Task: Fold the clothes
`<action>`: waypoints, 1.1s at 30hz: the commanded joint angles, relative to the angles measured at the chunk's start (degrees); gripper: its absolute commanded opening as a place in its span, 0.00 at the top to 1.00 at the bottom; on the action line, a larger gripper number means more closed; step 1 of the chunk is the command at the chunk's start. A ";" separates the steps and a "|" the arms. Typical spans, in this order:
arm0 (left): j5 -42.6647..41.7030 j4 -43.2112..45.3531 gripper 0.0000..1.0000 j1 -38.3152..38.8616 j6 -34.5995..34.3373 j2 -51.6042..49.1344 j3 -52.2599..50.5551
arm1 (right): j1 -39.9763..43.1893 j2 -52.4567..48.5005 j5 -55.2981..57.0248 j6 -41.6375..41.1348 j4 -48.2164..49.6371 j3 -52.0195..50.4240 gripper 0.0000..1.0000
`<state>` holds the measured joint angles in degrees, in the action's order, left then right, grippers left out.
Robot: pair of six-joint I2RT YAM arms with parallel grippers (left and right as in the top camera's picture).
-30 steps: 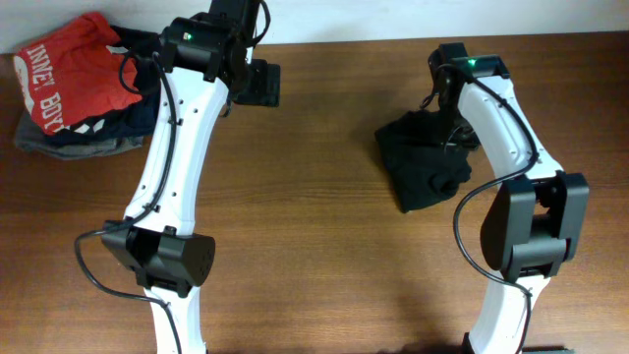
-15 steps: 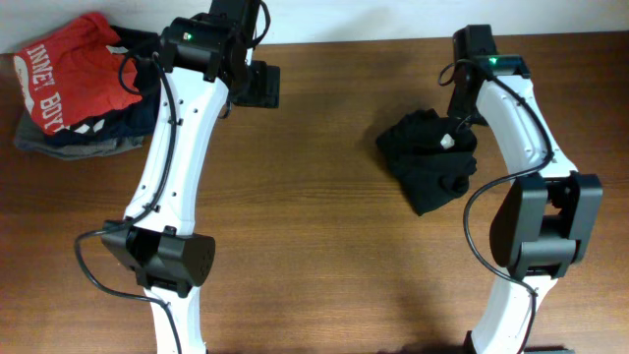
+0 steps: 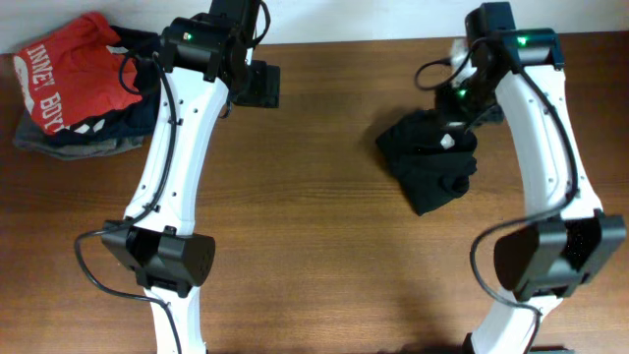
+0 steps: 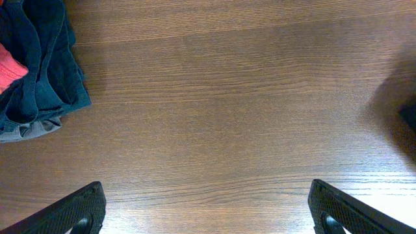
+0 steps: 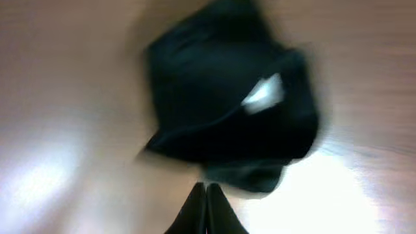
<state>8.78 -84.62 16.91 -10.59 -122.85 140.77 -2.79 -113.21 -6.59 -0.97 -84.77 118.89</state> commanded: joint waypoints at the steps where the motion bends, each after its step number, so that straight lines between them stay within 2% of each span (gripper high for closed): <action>1: -0.42 0.15 0.01 -0.04 -0.70 -0.26 -0.44 | -3.48 0.44 -13.18 11.56 -4.42 -0.35 0.96; 5: -0.42 0.11 0.01 -0.04 -0.70 -0.26 -0.44 | -5.90 -1.33 -13.27 12.20 -4.79 -4.35 0.96; 9: -0.42 0.13 0.01 -0.04 -0.70 -0.26 -0.44 | -6.10 -3.56 -16.98 18.32 -2.23 -9.55 0.96; 11: -0.42 0.13 0.01 -0.04 -0.70 -0.26 -0.44 | -5.57 -4.90 -17.20 18.75 -1.16 -10.54 0.96; 19: -0.39 -0.20 0.01 -0.04 -0.70 -0.26 -0.44 | 1.81 -11.52 -16.79 18.73 5.22 -10.69 0.92; 30: -0.39 -0.04 0.01 -0.04 -0.70 -0.26 -0.44 | 10.75 -14.69 -16.79 16.96 24.72 -10.69 0.85; 31: -0.39 -0.07 0.01 -0.04 -0.70 -0.26 -0.44 | 11.23 -14.69 -16.65 16.52 28.04 -10.69 0.78; 33: -0.39 -0.09 0.01 -0.04 -0.70 -0.26 -0.44 | 11.21 -14.69 -14.75 14.69 29.81 -10.69 0.73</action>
<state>8.78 -84.66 16.91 -10.57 -122.85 140.77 8.40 -127.59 -22.59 16.32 -56.99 108.18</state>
